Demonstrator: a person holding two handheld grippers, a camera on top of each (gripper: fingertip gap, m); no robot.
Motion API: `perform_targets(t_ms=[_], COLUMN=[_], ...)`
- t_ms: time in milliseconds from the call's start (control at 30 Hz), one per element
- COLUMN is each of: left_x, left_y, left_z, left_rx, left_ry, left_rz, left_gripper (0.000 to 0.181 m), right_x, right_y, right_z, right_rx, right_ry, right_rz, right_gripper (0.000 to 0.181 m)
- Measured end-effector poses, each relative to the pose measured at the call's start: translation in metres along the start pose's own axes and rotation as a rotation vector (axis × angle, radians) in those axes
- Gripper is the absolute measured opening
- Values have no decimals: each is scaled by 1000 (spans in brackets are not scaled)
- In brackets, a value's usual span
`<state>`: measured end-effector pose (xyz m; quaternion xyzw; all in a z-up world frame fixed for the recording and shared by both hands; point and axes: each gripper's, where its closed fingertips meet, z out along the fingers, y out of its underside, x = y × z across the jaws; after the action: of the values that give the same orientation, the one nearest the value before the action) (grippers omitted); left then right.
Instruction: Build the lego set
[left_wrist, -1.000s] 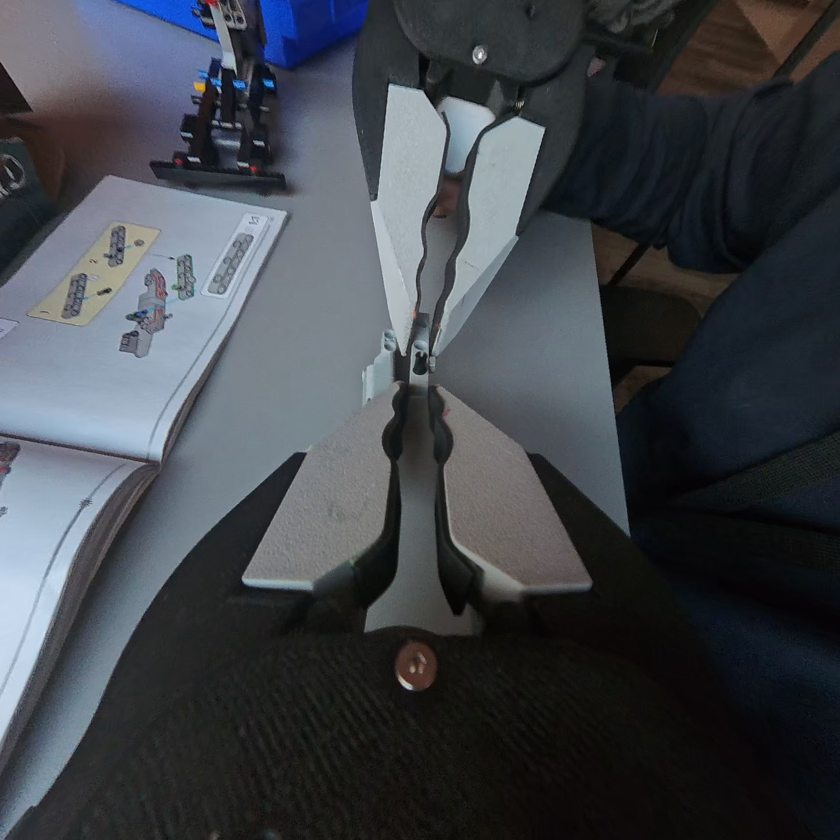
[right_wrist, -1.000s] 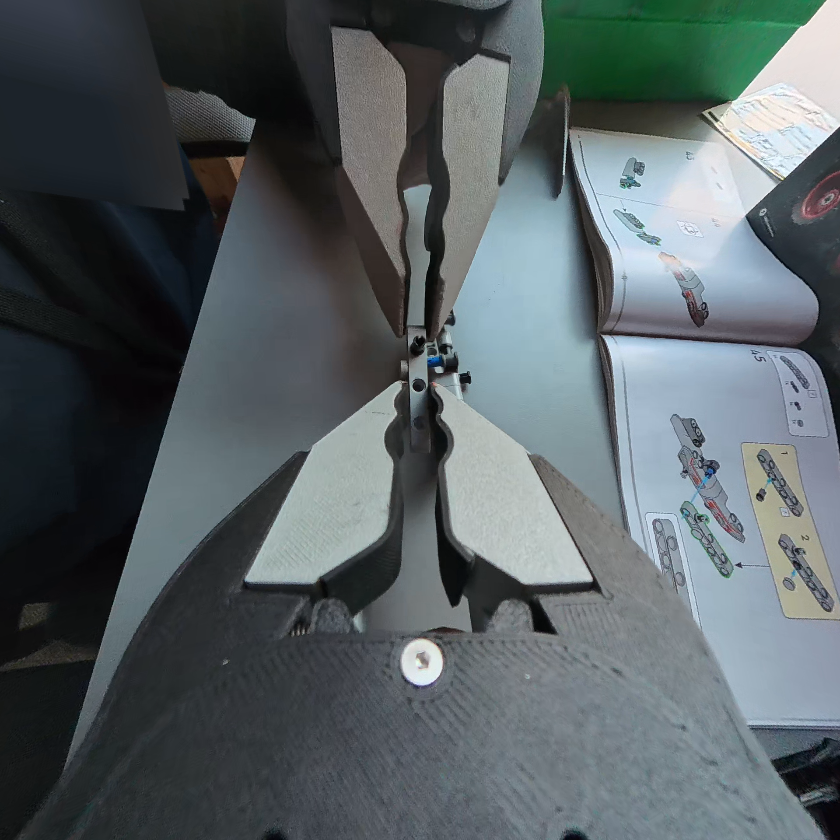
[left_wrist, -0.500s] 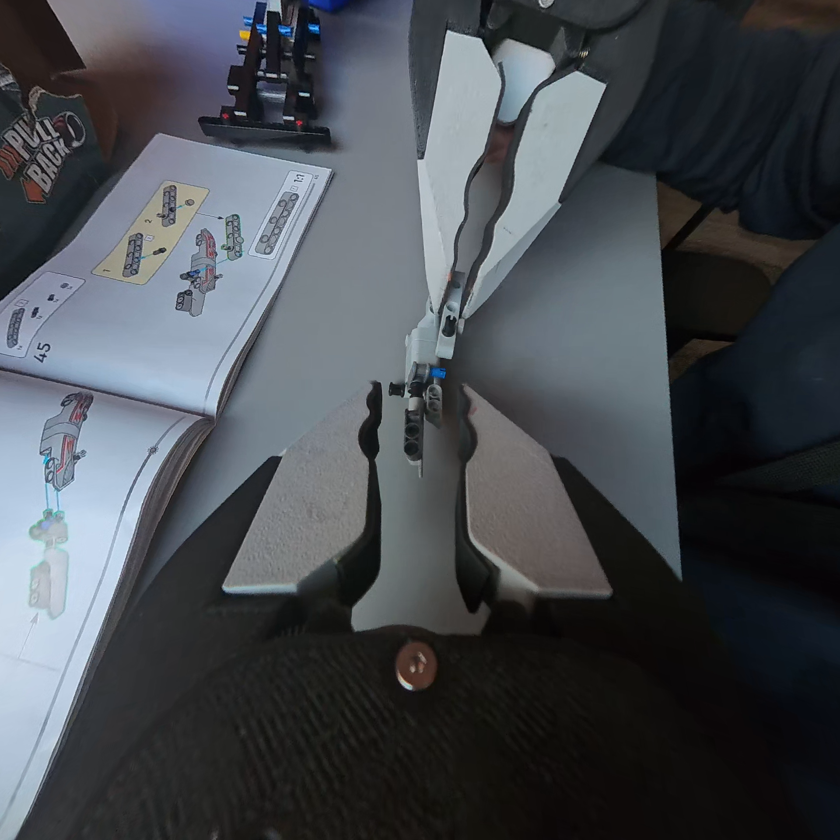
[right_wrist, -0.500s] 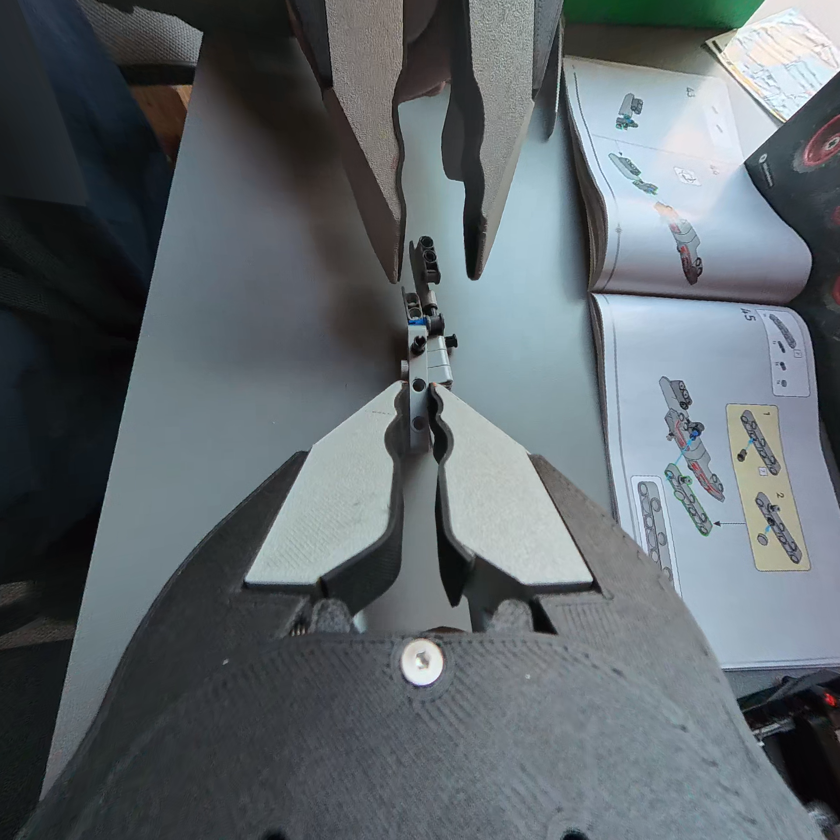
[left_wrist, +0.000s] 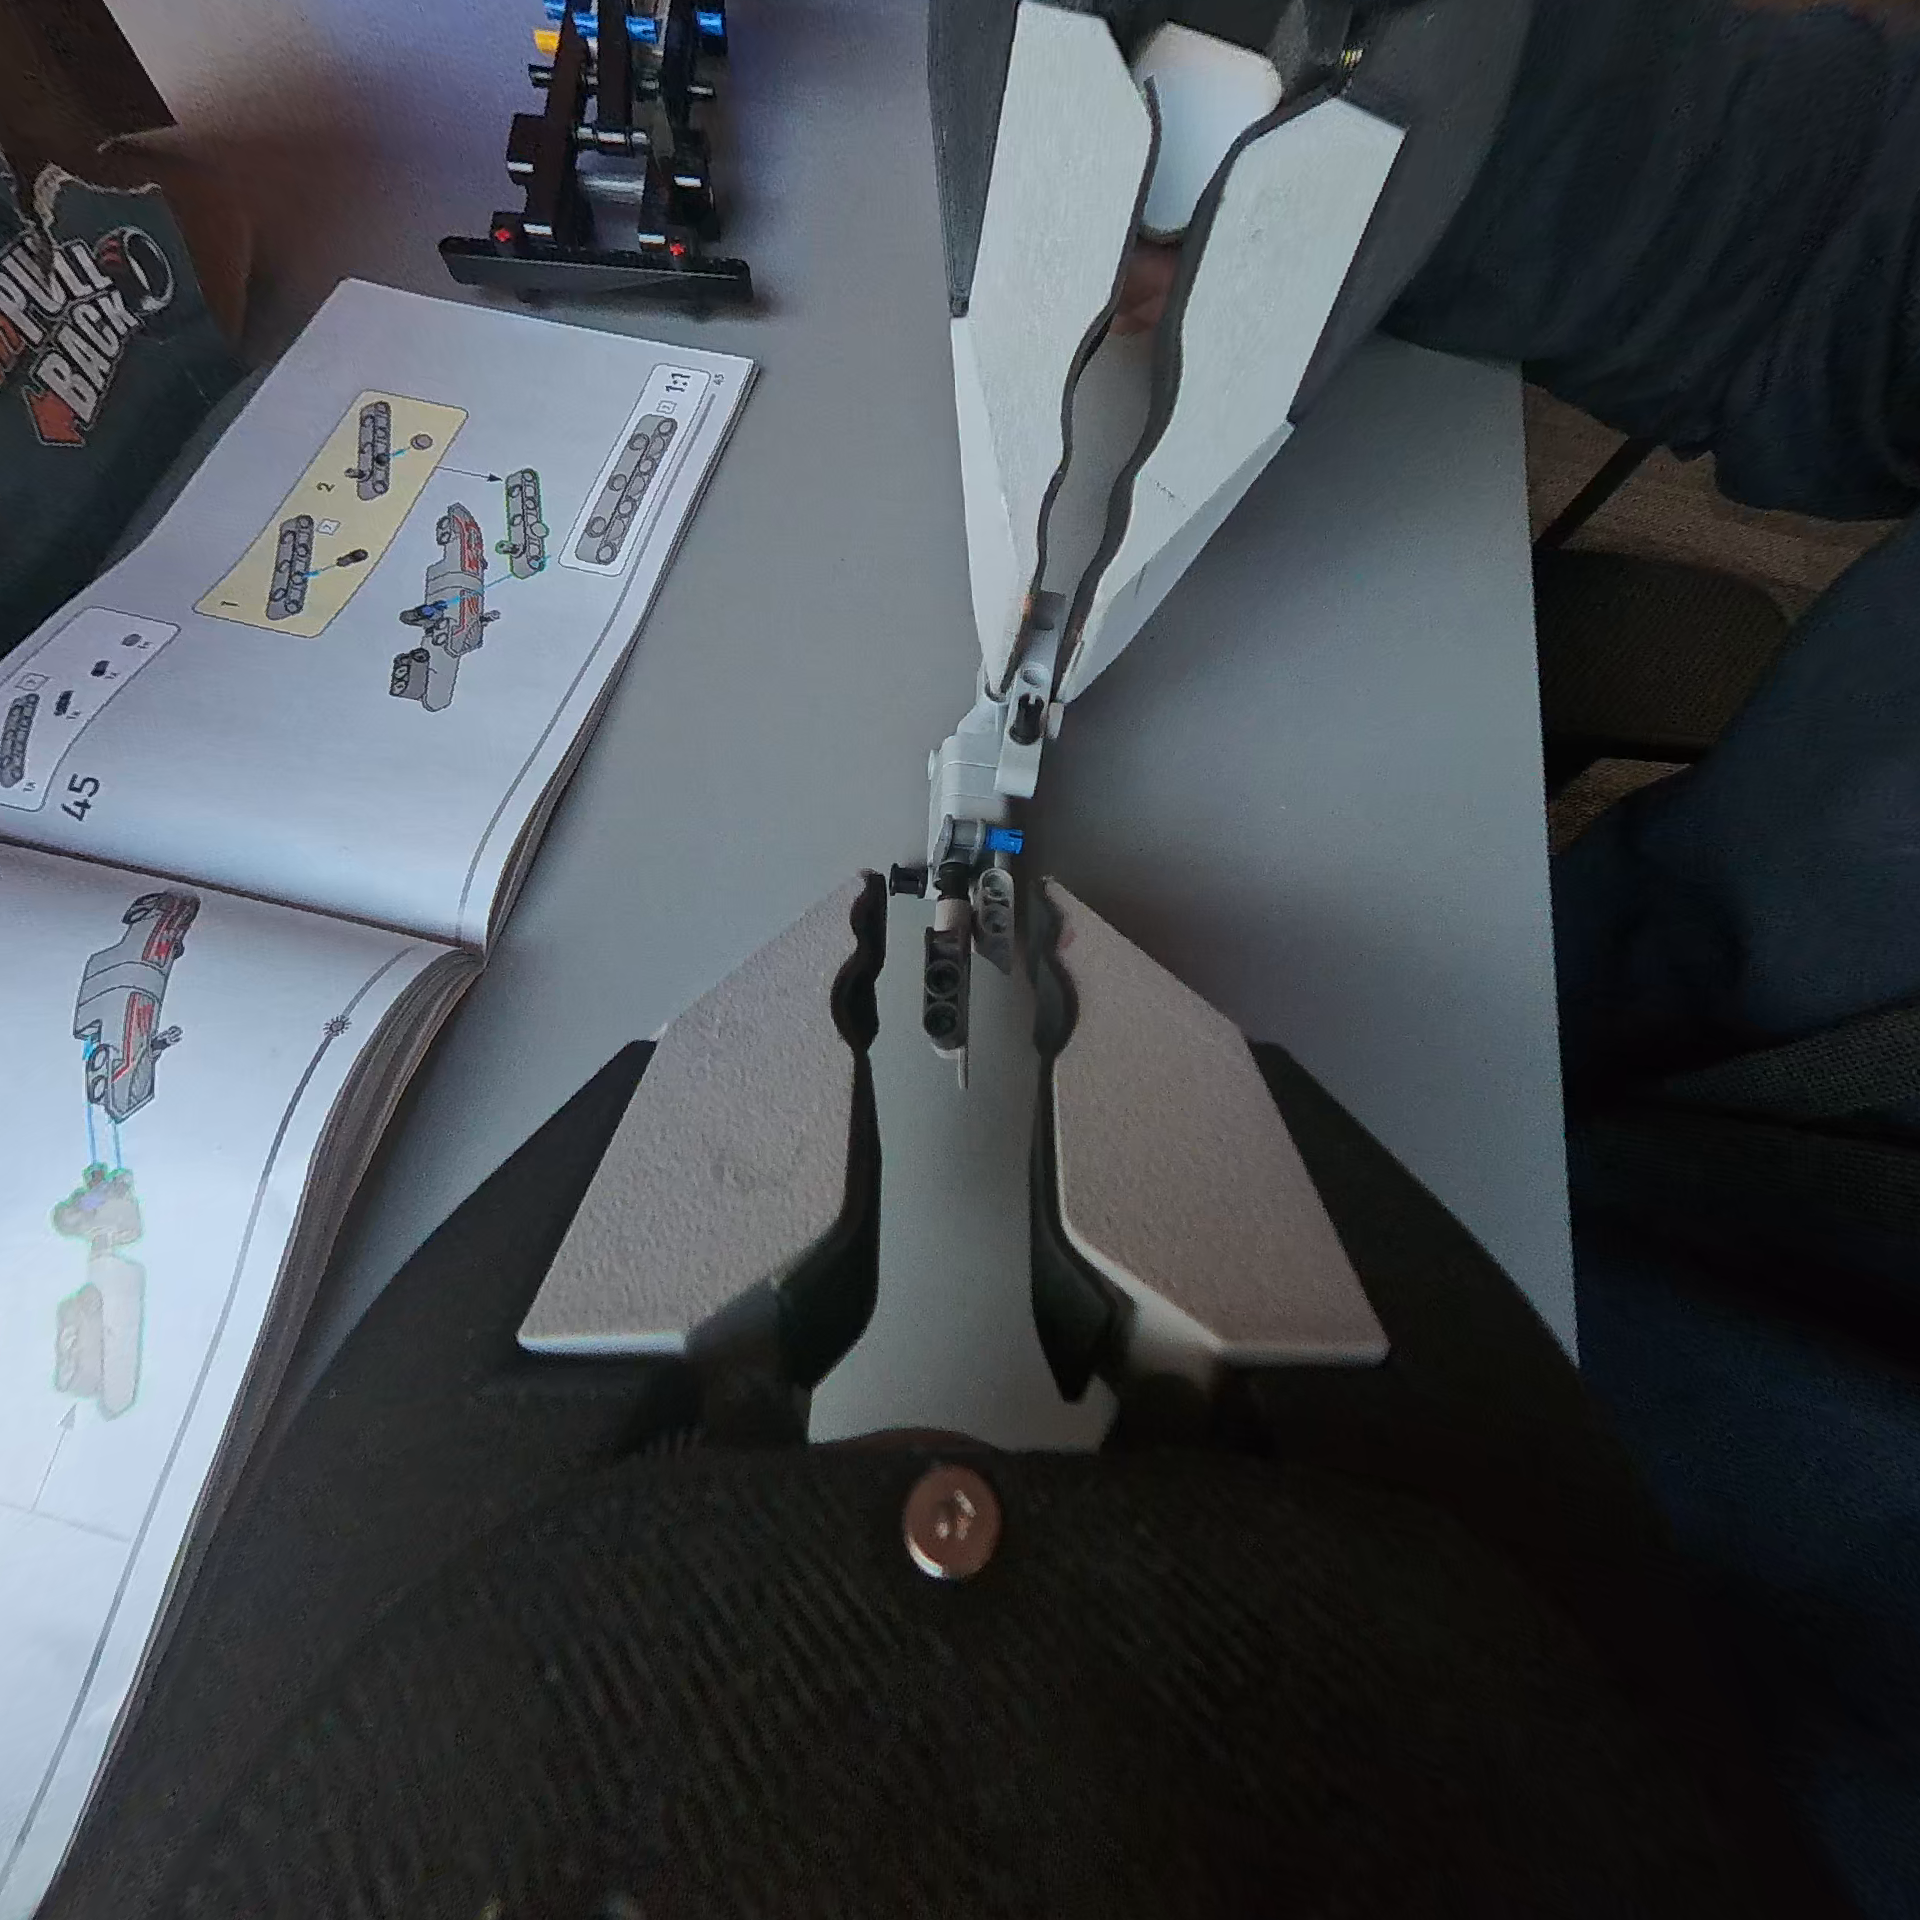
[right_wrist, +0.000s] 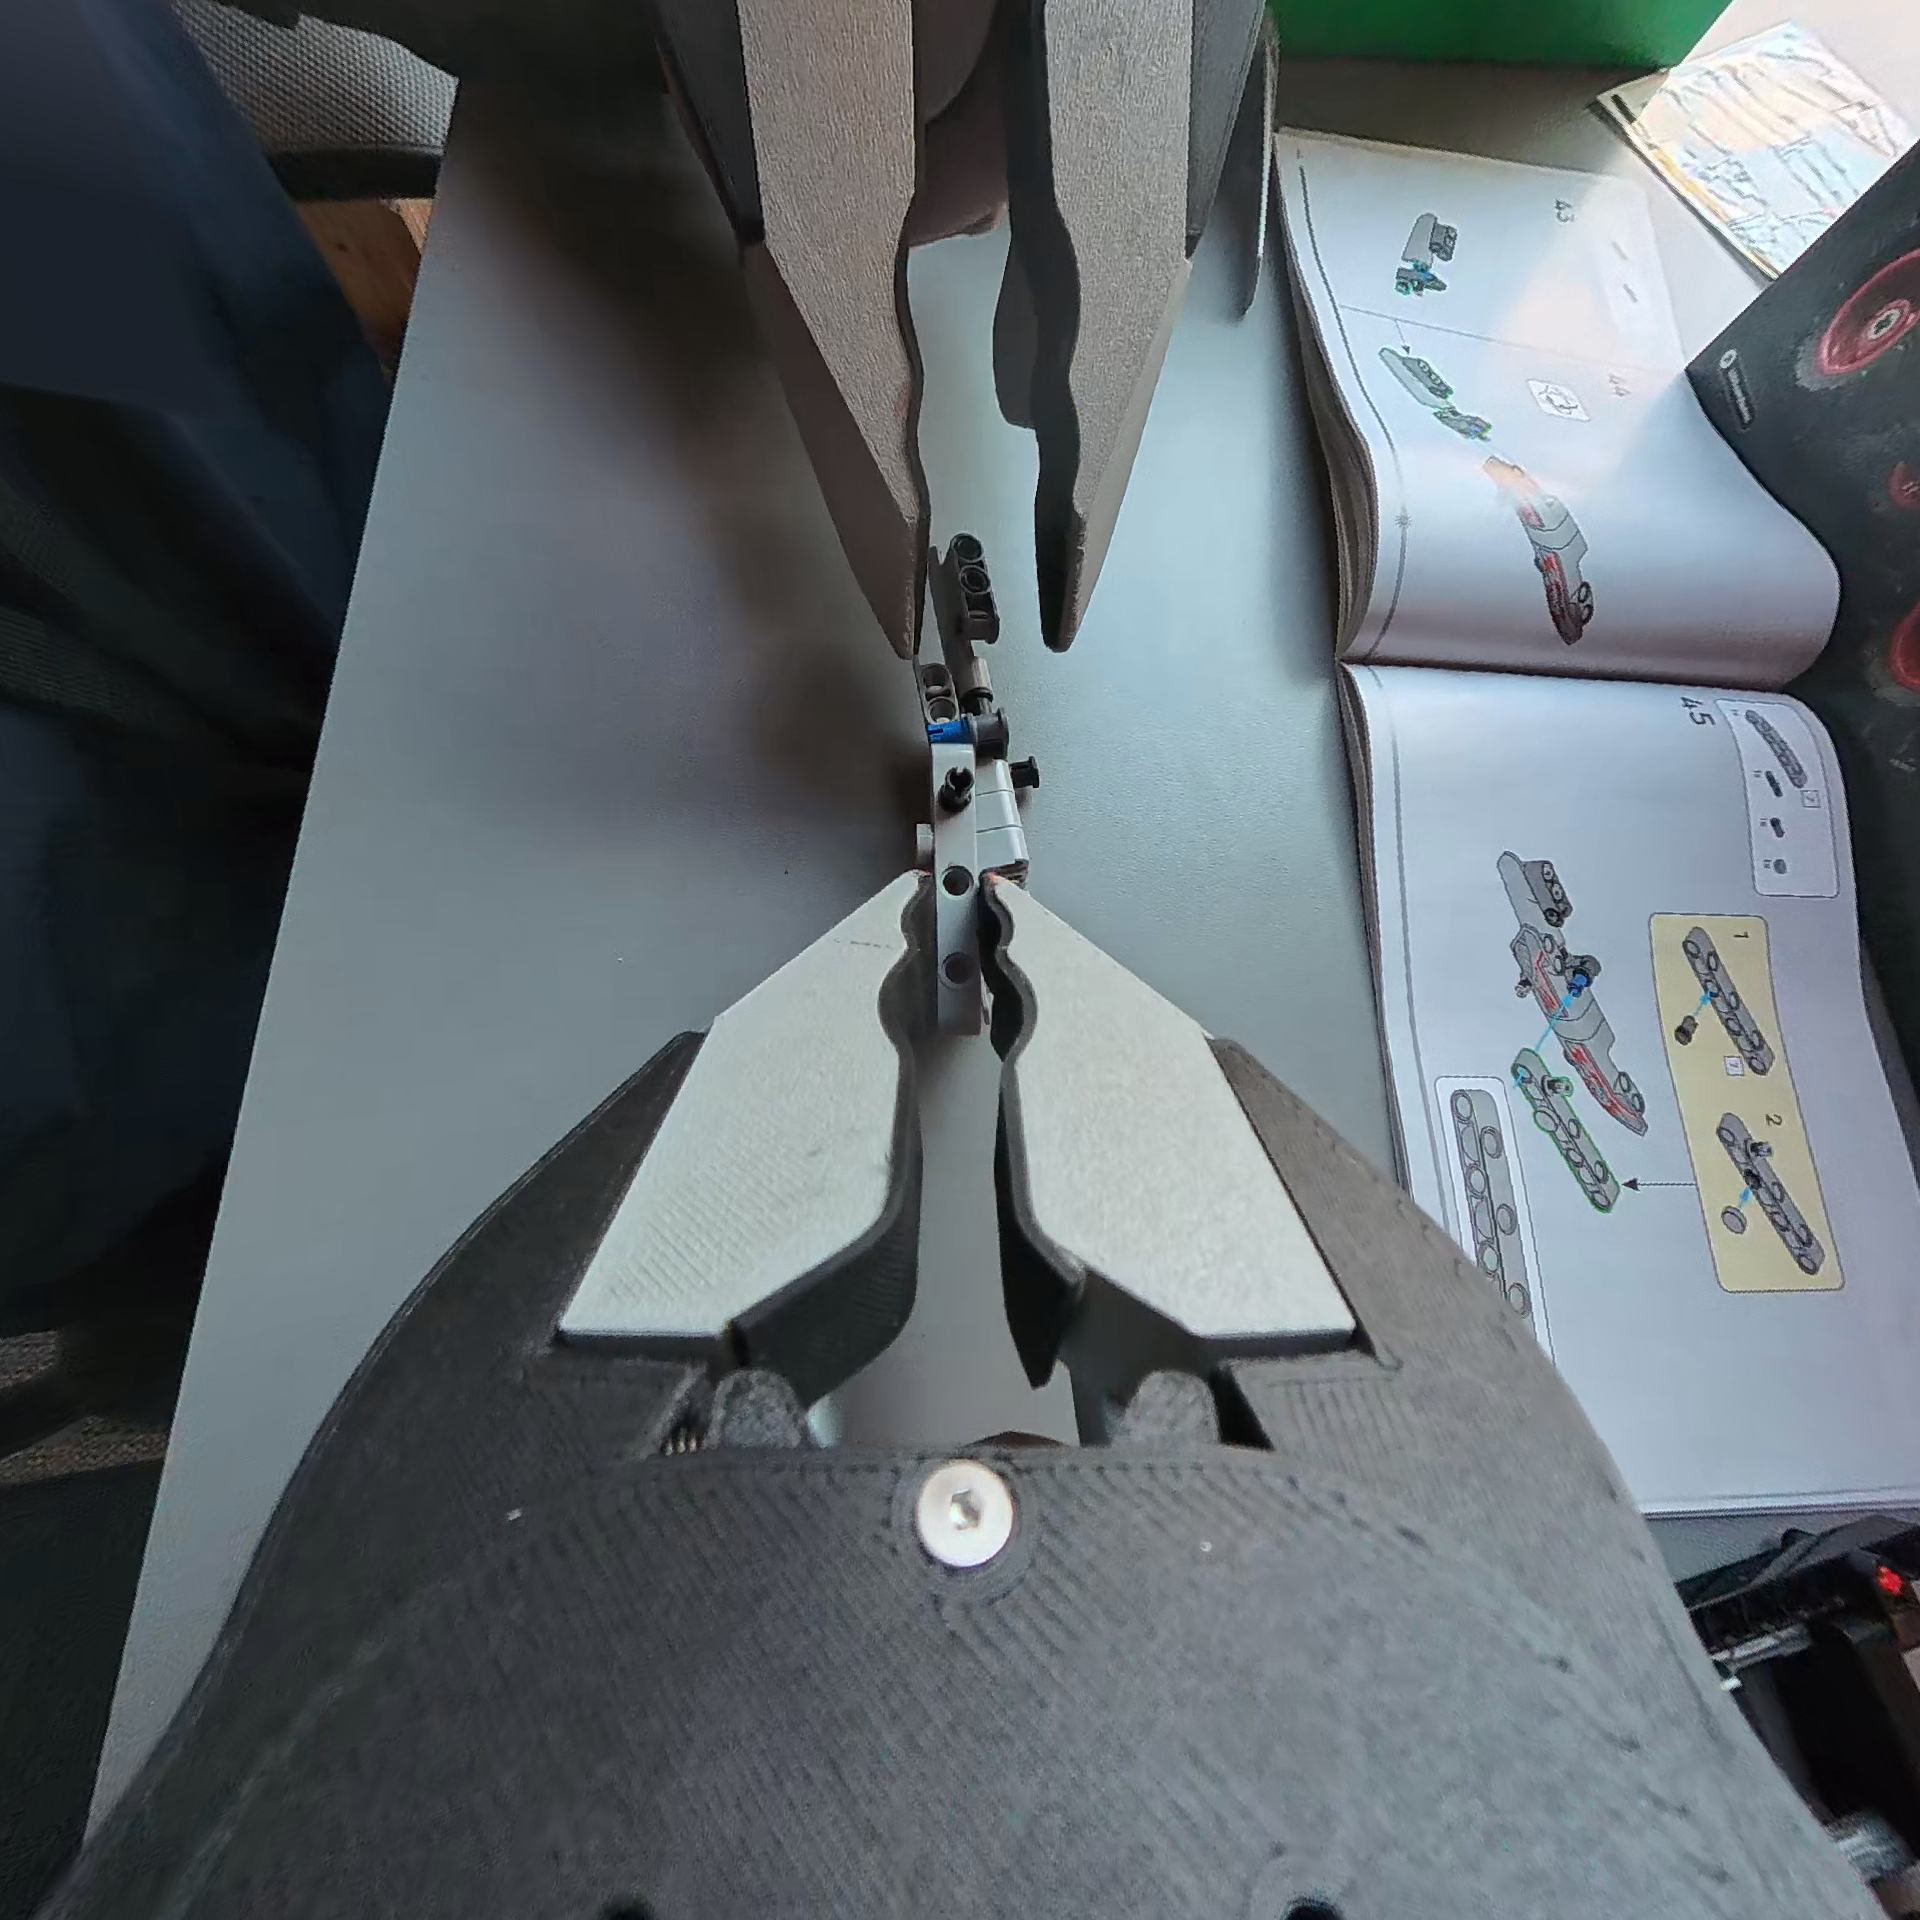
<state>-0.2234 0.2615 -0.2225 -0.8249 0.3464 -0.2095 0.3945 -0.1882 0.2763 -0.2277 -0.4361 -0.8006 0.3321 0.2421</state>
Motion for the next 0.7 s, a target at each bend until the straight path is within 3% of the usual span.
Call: perform_targets(t_ms=[700], left_x=[-6], left_y=[-4], left_z=[-6], left_rx=[41], left_ry=[-4], left_rz=[-42], left_gripper=[22], right_x=[4], right_y=[-3], right_z=[-4], right_rx=[54], right_ry=[-23], right_rz=[66], right_gripper=[5])
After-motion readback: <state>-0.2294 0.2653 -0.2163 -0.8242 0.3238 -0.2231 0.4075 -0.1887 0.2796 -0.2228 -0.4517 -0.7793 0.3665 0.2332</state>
